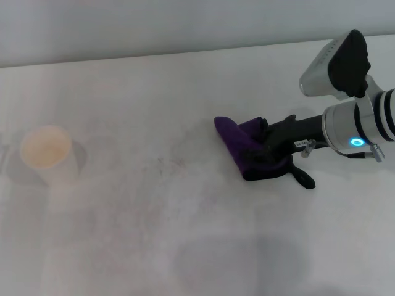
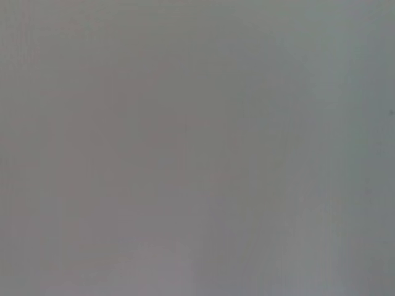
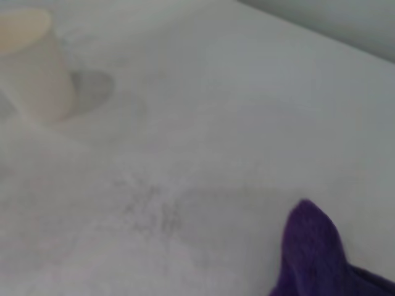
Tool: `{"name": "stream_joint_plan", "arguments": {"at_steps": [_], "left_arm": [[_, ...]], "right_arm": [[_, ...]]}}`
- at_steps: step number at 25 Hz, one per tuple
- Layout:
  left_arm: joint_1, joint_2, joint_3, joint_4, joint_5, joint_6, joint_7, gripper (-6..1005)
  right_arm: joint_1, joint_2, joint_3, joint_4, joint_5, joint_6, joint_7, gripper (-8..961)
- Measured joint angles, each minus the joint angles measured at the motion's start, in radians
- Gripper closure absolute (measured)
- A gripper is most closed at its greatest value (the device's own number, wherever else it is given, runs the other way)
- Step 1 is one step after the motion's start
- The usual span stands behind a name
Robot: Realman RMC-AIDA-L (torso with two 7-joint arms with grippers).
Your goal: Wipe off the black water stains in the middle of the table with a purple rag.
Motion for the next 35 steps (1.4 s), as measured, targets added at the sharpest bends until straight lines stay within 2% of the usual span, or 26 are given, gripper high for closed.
{"name": "stream_joint_plan", "arguments": {"at_steps": [3, 5, 10, 14, 20, 23, 27, 33, 35], "left_arm": [[0.005, -0.001, 0.0, 0.005, 0.002, 0.005, 0.0, 105], [0.01, -0.001, 0.0, 0.006, 0.002, 0.013, 0.0, 105], [0.024, -0.002, 0.0, 0.01, 0.002, 0.031, 0.0, 105], [0.034, -0.003, 0.0, 0.011, 0.002, 0.039, -0.001, 104], [0.041, -0.003, 0.0, 0.014, 0.001, 0.039, -0.01, 104], [0.041, -0.002, 0.0, 0.014, 0.003, 0.039, -0.048, 104], [0.035, 0.001, 0.0, 0.006, 0.001, 0.039, -0.097, 105], [0.025, 0.001, 0.0, 0.003, 0.0, 0.029, -0.104, 105], [0.022, 0.001, 0.0, 0.003, 0.0, 0.028, -0.104, 104]], "right_arm": [[-0.015, 0.0, 0.019, -0.001, 0.069, -0.005, -0.056, 454], [-0.026, 0.0, 0.043, 0.011, 0.149, -0.006, -0.127, 440], [-0.067, -0.001, 0.064, 0.104, 0.497, 0.002, -0.46, 405], [-0.071, -0.001, 0.085, 0.268, 0.813, 0.013, -0.731, 377], [-0.056, 0.004, 0.068, 0.606, 1.353, 0.091, -1.412, 334], [-0.042, 0.005, 0.068, 0.732, 1.557, 0.098, -1.562, 313], [-0.037, 0.006, 0.176, 0.839, 1.618, 0.09, -1.595, 285], [-0.036, 0.006, 0.429, 0.98, 1.617, 0.082, -1.746, 89], [-0.038, 0.006, 0.488, 1.003, 1.613, 0.082, -1.759, 91]]}}
